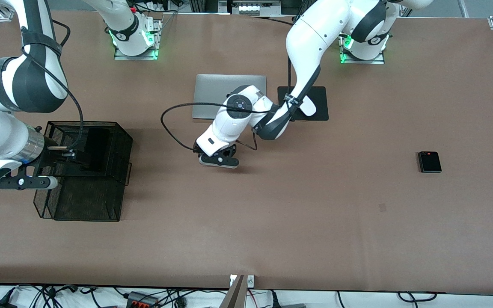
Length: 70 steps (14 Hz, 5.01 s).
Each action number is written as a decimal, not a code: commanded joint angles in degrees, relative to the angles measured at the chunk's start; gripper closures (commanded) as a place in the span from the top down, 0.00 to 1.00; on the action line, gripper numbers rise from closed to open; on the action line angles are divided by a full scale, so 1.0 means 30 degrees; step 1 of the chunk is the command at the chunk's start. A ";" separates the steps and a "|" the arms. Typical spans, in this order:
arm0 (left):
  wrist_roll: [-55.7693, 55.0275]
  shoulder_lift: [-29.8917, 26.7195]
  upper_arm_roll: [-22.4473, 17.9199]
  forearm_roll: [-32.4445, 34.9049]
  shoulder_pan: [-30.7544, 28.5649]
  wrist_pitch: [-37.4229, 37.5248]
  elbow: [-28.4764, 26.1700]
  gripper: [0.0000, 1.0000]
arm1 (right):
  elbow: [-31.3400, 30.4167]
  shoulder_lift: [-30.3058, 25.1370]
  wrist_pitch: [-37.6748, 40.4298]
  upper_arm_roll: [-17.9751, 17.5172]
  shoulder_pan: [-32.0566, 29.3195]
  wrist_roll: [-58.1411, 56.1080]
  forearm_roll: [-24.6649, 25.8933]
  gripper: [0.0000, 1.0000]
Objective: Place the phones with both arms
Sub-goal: 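Carry the white phone to the laptop front and lower it with the left gripper, then release the white phone while the right gripper reaches toward it, then grasp the white phone with the right gripper while the left reaches the small phone, then grasp the small black flip phone with the left gripper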
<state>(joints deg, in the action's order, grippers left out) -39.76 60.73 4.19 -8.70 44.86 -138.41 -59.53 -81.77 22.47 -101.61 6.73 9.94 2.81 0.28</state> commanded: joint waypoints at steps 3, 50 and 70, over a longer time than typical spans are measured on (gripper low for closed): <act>0.1214 0.0850 -0.1129 0.0498 0.0778 0.0230 0.0947 0.53 | 0.0185 0.0157 0.0090 -0.0075 -0.0003 -0.0235 -0.0151 1.00; 1.8316 -1.0782 -0.1367 0.2080 -1.7558 0.4219 -1.4463 1.00 | 0.0273 0.8770 -0.9399 -0.0776 0.9401 0.9666 -0.2055 1.00; 2.2726 -1.0074 -0.0988 0.0791 -2.2130 -0.0679 -1.7623 1.00 | 0.0185 0.9122 -0.9021 -0.0896 0.9401 0.9228 -0.1323 1.00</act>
<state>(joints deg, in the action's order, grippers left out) 31.78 34.04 -0.32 -5.44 -21.25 -139.55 -108.21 -81.76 49.69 -129.68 4.01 37.99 30.93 -4.37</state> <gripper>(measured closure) 0.000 0.000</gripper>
